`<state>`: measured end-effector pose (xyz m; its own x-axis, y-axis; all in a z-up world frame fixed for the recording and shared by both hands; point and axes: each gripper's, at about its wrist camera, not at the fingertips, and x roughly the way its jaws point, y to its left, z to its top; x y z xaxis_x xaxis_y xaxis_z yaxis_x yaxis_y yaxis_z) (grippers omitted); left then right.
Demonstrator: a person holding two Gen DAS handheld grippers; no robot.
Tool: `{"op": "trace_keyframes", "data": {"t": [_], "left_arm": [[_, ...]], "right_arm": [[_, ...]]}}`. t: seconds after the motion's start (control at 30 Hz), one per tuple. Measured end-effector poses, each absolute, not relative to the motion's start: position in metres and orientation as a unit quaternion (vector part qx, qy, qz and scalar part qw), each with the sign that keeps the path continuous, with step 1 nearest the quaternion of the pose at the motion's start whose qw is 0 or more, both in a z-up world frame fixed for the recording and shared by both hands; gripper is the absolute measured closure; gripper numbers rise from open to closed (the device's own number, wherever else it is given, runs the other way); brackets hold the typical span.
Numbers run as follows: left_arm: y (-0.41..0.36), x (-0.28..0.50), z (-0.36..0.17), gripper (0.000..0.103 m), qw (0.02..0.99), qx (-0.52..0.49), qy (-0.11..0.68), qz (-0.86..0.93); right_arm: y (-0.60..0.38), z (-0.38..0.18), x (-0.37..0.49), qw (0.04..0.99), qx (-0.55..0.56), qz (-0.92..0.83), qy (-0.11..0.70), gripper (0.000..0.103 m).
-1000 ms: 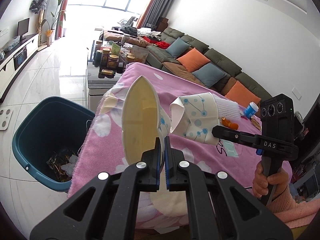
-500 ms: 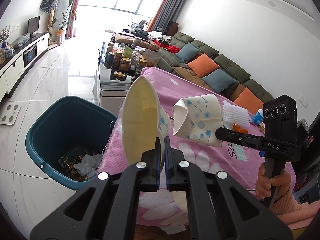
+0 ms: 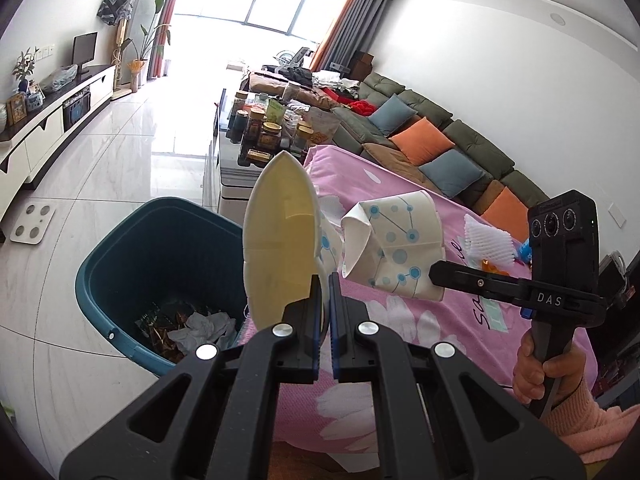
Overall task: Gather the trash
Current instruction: 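Lift both paper cups and carry them over the teal wastebasket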
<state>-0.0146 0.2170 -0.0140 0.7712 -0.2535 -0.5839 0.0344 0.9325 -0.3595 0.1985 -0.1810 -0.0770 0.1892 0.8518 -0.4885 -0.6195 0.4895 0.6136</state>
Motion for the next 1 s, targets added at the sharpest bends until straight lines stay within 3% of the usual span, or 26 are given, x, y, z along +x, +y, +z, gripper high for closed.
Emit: {"op": "trace_keyframes", "data": {"t": [1.0], "left_arm": [[0.256,-0.017,-0.016,0.099,0.926,-0.183,0.329,-0.018]], "right_arm": [[-0.129,-0.071,0.198,0.738,0.111,0.506,0.432,0.101]]}}
